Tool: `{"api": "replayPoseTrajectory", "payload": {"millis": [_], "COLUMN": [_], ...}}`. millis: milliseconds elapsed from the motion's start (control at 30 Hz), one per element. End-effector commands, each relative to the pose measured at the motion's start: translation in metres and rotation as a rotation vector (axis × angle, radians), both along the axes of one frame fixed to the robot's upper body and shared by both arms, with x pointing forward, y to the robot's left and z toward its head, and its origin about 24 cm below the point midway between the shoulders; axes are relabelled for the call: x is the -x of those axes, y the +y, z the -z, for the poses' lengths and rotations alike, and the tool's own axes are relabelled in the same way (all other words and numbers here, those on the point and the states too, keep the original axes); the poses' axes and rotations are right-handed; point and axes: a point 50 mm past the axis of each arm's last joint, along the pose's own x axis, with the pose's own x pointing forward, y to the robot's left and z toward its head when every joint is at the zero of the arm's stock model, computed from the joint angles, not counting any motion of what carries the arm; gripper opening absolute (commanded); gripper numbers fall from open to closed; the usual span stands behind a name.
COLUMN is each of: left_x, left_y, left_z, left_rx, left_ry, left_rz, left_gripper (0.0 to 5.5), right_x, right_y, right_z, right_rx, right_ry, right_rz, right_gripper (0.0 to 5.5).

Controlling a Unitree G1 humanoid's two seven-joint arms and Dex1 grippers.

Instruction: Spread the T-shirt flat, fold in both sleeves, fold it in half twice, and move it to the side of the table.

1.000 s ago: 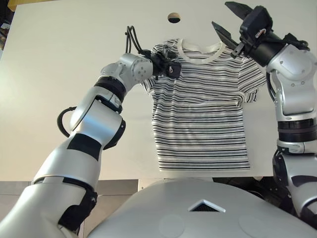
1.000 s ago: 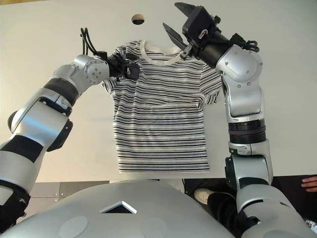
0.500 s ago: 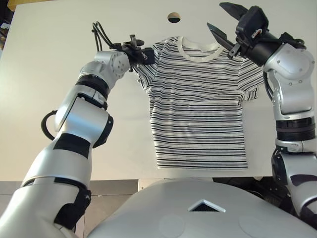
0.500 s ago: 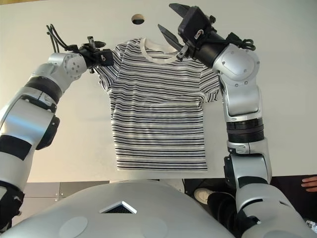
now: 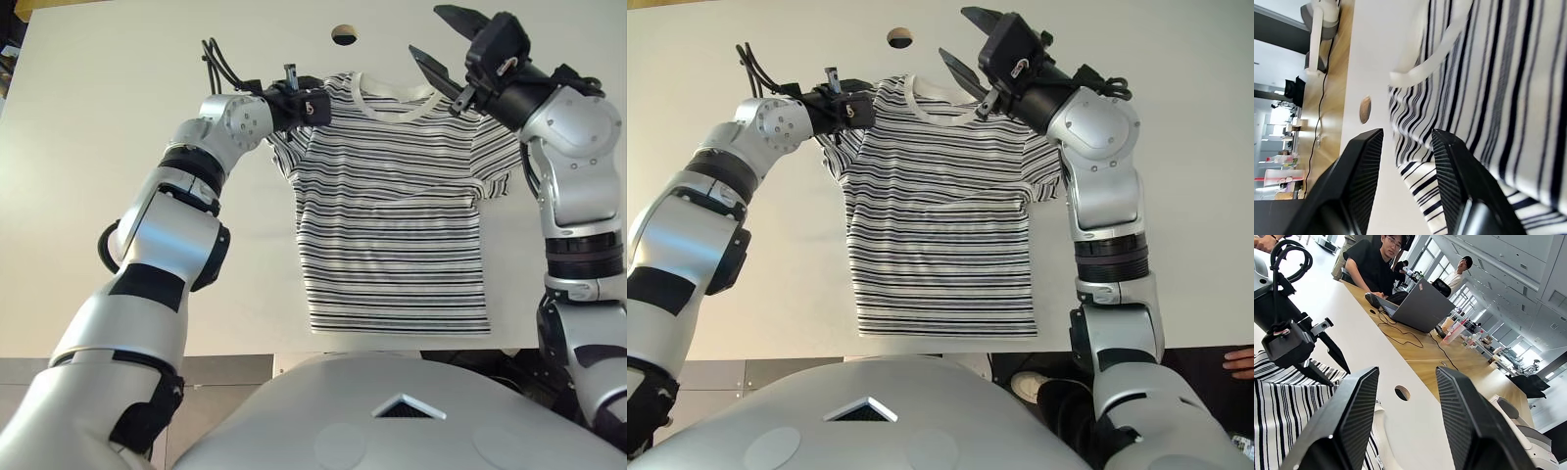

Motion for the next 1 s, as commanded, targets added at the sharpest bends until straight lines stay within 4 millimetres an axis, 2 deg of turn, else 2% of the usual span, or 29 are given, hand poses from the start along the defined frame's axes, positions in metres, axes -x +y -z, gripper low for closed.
{"api": "replayPoseTrajectory", "payload": {"millis": [33,133,300,433,767,900,1000], "left_x": [0.005,0.012,0.033,0.042,0.044,0.036,0.023], "left_y": [0.011,0.022,0.044,0.059,0.103,0.101,0.089], "left_z": [0.012,0.025,0.057,0.065,0.048,0.037,0.02], "left_rx": [-0.141,-0.257,-0.619,-0.675,-0.76,-0.718,-0.588], "left_ry": [0.031,0.054,0.095,0.113,0.053,-0.035,-0.146], "left_rz": [0.025,0.042,0.205,0.232,0.259,0.251,0.199], "left_gripper": [1.86,1.86,1.86,1.86,1.86,1.86,1.86], "right_x": [0.001,0.002,0.003,0.003,0.004,0.003,0.002], "right_y": [0.002,0.002,0.003,0.003,0.002,0.005,0.005], "right_z": [-0.002,-0.003,-0.005,-0.008,-0.007,-0.007,-0.007], "right_rx": [-0.001,-0.003,-0.007,-0.009,-0.007,-0.004,0.001], "right_ry": [-0.002,-0.005,-0.014,-0.021,-0.02,-0.016,-0.014], "right_rz": [-0.002,0.0,-0.002,-0.002,0.005,-0.008,-0.016], "right_gripper": [2.16,2.16,2.16,2.16,2.16,2.16,2.16]}}
